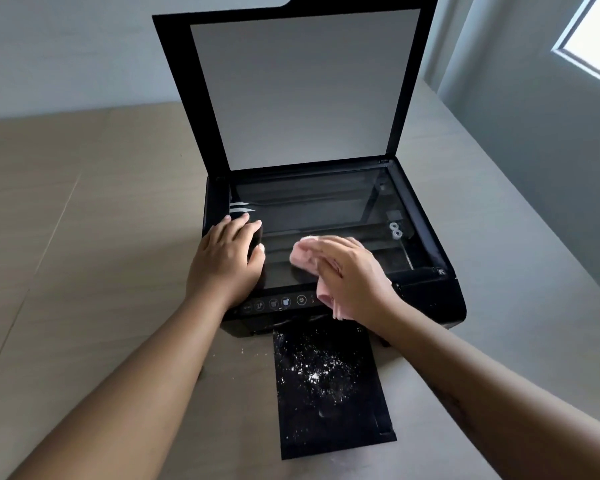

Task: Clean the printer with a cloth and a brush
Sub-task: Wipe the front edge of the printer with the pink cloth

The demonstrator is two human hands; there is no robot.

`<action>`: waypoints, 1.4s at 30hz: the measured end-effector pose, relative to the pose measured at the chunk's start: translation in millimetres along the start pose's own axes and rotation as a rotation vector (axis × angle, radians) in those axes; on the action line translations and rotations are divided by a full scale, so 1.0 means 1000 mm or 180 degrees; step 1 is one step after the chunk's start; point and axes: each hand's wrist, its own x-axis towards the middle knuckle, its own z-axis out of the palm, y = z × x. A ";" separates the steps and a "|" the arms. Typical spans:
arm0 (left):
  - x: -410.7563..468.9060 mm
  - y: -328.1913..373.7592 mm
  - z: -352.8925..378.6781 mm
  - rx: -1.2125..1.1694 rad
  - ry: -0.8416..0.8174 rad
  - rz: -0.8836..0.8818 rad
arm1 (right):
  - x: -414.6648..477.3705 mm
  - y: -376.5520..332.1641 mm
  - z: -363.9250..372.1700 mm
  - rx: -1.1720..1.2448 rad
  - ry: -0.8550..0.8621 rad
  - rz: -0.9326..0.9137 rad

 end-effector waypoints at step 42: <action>-0.012 0.014 0.004 -0.0177 0.0327 -0.0582 | -0.088 0.110 -0.107 -0.1277 -0.0015 -0.0864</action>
